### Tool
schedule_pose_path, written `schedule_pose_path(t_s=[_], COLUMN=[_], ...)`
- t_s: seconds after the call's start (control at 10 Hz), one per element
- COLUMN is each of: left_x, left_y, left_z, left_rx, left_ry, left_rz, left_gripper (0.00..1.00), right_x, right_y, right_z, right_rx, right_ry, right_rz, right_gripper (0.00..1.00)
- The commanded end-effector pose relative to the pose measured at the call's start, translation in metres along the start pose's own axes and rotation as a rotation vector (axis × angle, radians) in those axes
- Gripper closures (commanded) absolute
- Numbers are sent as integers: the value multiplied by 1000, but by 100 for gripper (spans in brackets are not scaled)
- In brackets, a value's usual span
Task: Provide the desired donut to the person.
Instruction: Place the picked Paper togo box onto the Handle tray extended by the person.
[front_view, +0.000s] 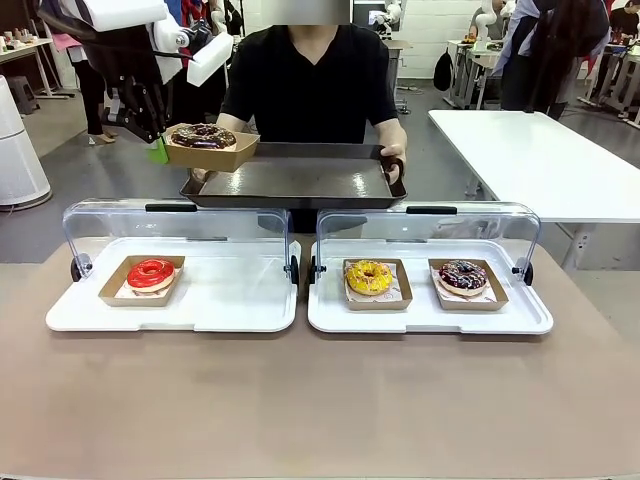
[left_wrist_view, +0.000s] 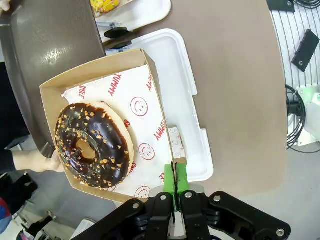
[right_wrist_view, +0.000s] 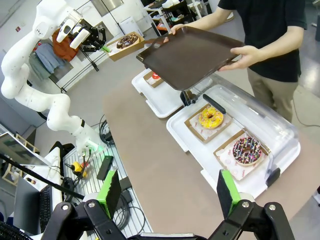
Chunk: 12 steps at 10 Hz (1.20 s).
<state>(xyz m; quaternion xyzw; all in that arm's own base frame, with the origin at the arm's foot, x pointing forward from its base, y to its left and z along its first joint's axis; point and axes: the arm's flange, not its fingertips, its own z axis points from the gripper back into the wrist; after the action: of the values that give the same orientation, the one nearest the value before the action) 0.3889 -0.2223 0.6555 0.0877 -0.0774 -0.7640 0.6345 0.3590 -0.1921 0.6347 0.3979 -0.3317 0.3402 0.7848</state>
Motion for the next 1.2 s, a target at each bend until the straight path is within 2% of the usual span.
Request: schedule_pose_path(t_s=[0.0, 0.2, 0.3, 0.4, 0.6, 0.8, 1.1], left_x=[0, 0, 9, 29, 62, 72, 56], left_y=[-1, 0, 21, 39, 74, 112, 126], left_z=[4, 0, 3, 11, 12, -14, -60], left_rx=[-3, 0, -5, -19, -10, -70, -159], left_ry=[5, 0, -12, -64, -24, 5, 59], left_rz=[13, 0, 7, -23, 21, 96, 162], left_gripper=[100, 99, 99, 99, 99, 99, 99], right_x=[0, 0, 0, 0, 0, 0, 0], right_y=[1, 1, 1, 1, 1, 1, 1], right_z=[0, 0, 0, 0, 0, 0, 0], right_rx=[12, 12, 12, 12, 12, 12, 12], right_ry=[-22, -22, -22, -22, -22, -22, -22], right_rz=[6, 6, 6, 6, 6, 6, 6], right_gripper=[0, 0, 0, 0, 0, 0, 0])
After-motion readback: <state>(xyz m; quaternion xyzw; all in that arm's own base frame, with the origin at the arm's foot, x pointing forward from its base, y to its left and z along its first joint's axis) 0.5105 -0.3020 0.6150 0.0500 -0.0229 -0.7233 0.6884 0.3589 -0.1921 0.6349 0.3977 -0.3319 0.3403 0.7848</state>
